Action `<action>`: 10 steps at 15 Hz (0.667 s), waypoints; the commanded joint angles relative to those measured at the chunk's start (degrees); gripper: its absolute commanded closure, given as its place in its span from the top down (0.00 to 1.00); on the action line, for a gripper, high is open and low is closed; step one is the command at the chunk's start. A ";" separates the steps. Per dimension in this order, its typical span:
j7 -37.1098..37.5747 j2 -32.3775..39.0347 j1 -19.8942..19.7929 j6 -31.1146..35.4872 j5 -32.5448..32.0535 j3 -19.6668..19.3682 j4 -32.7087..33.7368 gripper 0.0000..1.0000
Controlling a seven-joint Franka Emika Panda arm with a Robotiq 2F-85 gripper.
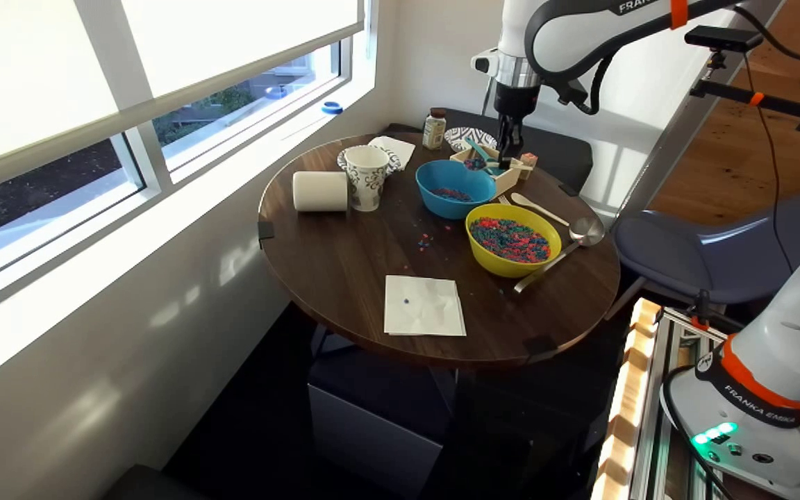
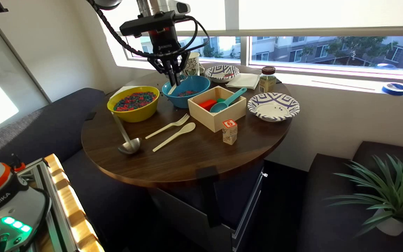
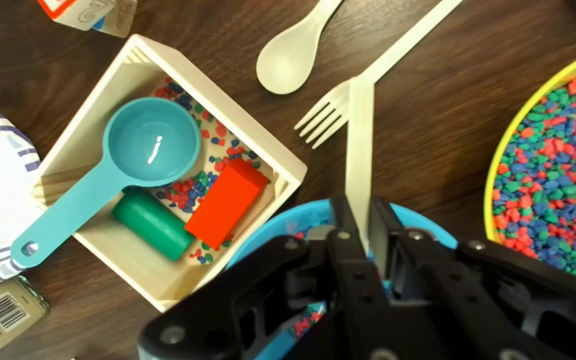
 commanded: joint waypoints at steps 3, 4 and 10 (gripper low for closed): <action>7.13 3.31 1.40 -0.71 -10.39 2.15 2.98 0.03; 7.82 3.69 1.70 -0.78 -12.14 2.54 3.20 0.03; 12.28 3.86 4.04 0.68 -25.15 4.87 1.13 0.03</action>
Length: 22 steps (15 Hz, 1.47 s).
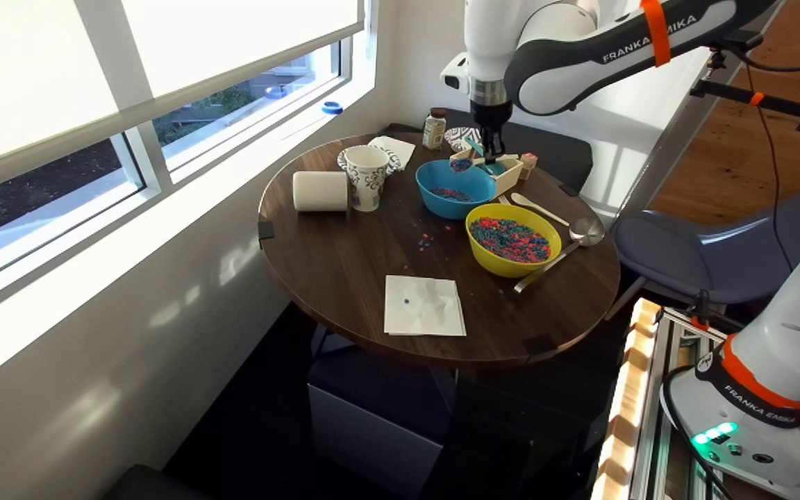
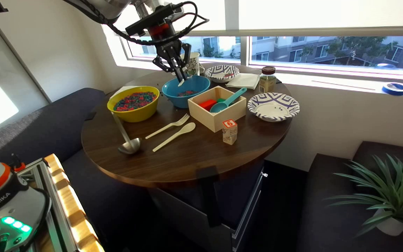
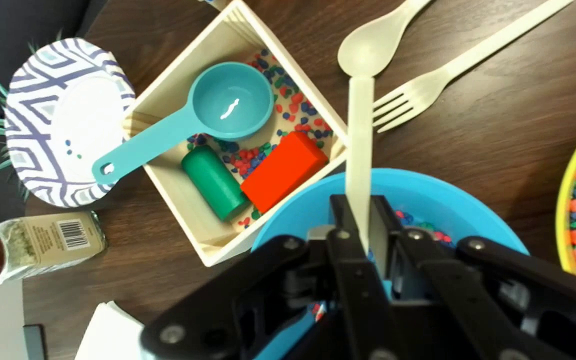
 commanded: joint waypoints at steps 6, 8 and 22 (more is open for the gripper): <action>8.77 -1.44 3.15 1.72 -21.48 2.73 -5.45 0.03; 11.20 -1.74 3.53 1.61 -26.94 3.16 -7.23 0.03; 19.45 -6.54 4.75 2.43 -45.77 4.47 -16.25 0.03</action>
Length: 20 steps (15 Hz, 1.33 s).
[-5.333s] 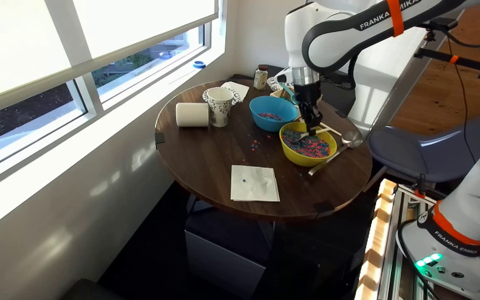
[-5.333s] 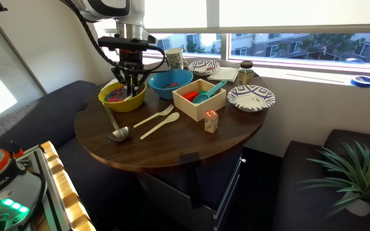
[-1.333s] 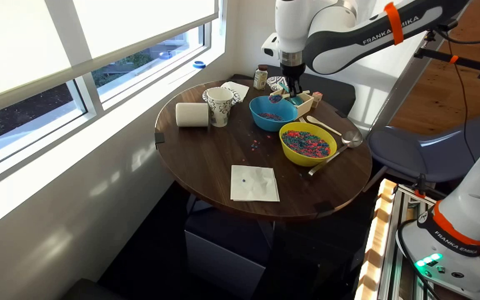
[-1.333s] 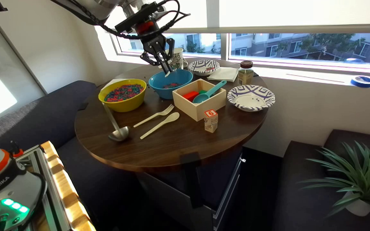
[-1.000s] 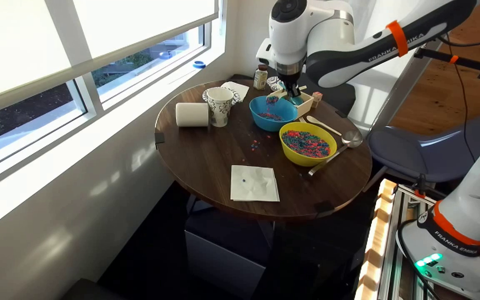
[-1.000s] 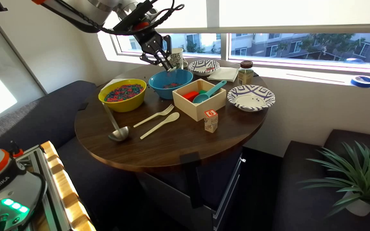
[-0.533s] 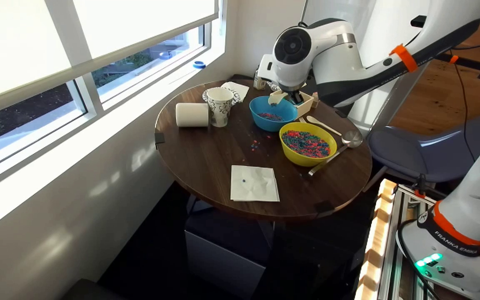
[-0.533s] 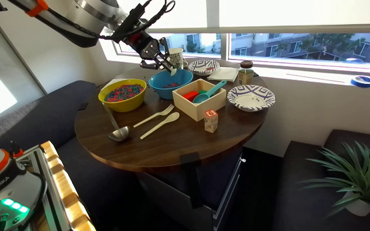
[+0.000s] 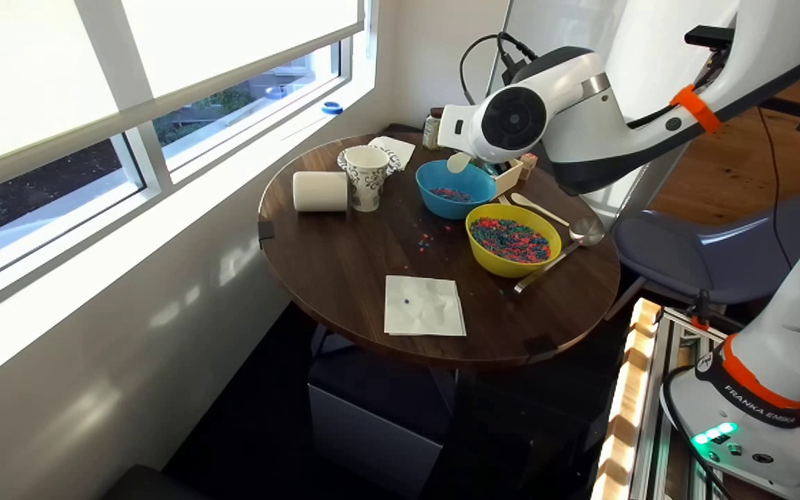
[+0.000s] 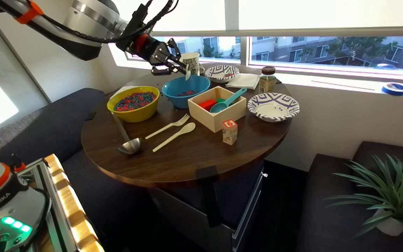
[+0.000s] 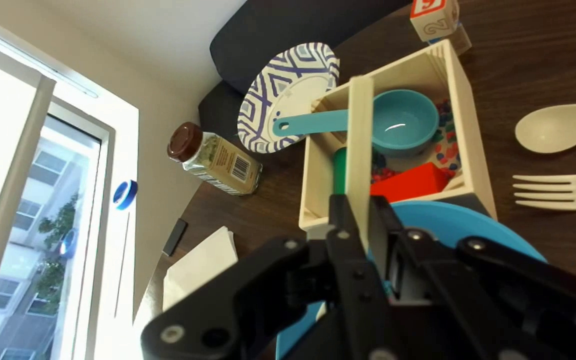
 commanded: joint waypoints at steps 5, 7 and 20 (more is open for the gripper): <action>-4.00 -5.63 0.45 -5.81 16.43 -0.04 -1.65 0.03; -5.79 -6.72 0.61 -8.99 22.36 -0.15 -0.76 0.03; -20.88 -8.05 3.41 -28.42 53.39 0.10 2.06 0.03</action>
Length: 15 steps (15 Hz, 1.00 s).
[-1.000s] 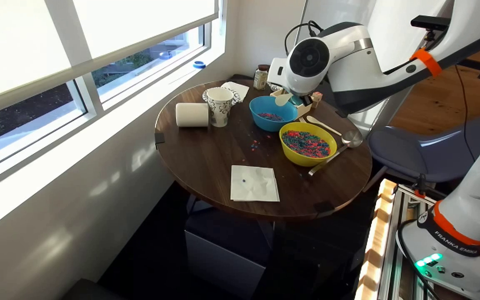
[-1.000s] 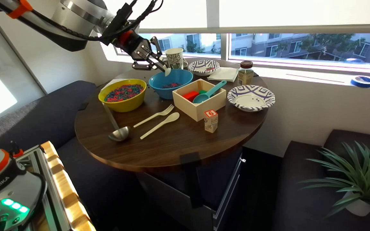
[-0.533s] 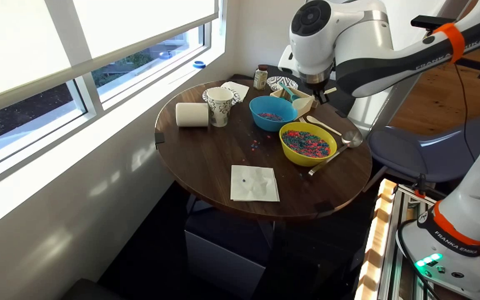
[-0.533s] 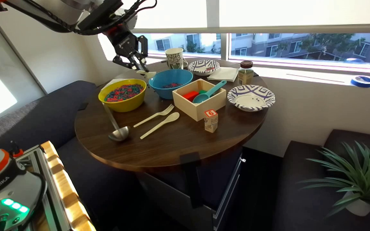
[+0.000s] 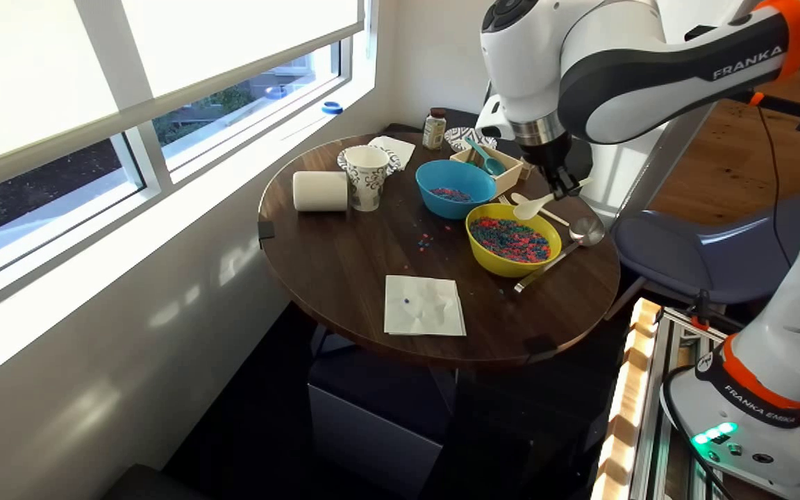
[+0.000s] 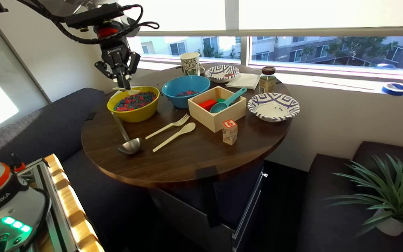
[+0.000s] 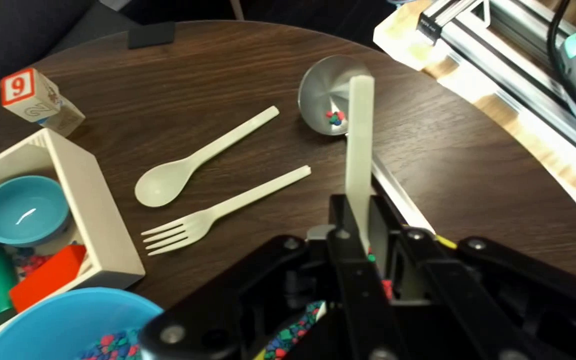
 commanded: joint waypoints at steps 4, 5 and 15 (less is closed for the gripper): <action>0.61 3.24 -1.04 -2.94 1.60 -0.54 0.24 0.03; 0.77 3.97 -1.23 -3.01 1.60 -0.64 0.28 0.03; 2.04 10.13 -2.46 -1.29 1.75 -0.59 1.56 0.03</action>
